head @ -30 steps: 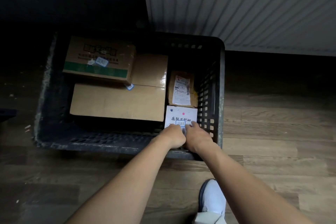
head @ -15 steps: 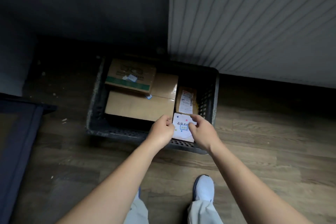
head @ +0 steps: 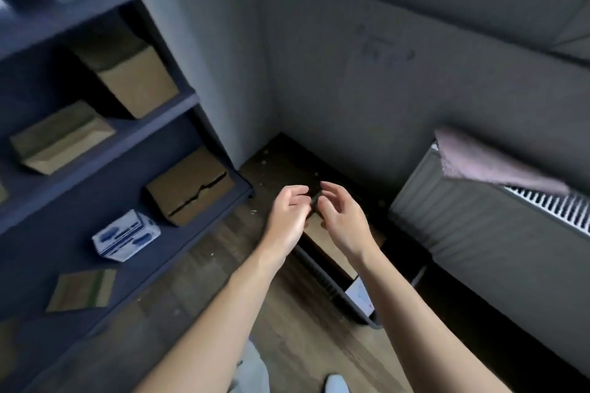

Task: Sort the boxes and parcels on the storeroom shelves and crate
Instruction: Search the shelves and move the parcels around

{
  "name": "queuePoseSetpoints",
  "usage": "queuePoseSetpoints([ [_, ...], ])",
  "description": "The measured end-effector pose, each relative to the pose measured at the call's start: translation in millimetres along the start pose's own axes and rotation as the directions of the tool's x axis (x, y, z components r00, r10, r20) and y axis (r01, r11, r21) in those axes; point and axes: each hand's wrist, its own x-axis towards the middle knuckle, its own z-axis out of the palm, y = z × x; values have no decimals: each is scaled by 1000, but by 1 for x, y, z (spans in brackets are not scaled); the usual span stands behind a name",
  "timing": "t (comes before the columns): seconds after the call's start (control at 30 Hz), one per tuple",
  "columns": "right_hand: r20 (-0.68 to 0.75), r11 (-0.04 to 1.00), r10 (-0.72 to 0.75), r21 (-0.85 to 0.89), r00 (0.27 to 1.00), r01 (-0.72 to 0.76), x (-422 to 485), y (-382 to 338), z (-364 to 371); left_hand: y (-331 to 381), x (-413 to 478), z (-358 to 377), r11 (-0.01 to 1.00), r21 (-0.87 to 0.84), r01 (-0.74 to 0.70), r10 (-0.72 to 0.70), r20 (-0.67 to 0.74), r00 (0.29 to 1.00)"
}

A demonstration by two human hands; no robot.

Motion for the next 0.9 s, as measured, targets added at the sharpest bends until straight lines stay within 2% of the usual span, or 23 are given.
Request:
queuePoseSetpoints([
  [0.13, 132, 991, -130, -14, 983, 133, -42, -70, 31, 35, -54, -66, 996, -52, -72, 60, -203, 977],
  [0.3, 282, 957, -279, 8, 918, 289, -93, -135, 90, 52, -127, -153, 986, -30, -164, 136, -419, 898],
  [0.4, 362, 924, -372, 55, 855, 379, -134, -173, 139, 53, -174, -213, 975, -20, -219, 175, -535, 827],
  [0.53, 471, 868, -486, 168, 736, 466, -207, -223, 219, 45, -251, -304, 953, 21, -303, 240, -665, 707],
  [0.73, 588, 817, -570, 332, 574, 471, -343, -263, 345, 19, -378, -431, 934, 120, -337, 297, -784, 546],
  [0.9, 642, 798, -597, 414, 481, 438, -457, -281, 450, -24, -483, -539, 938, 164, -306, 292, -850, 439],
])
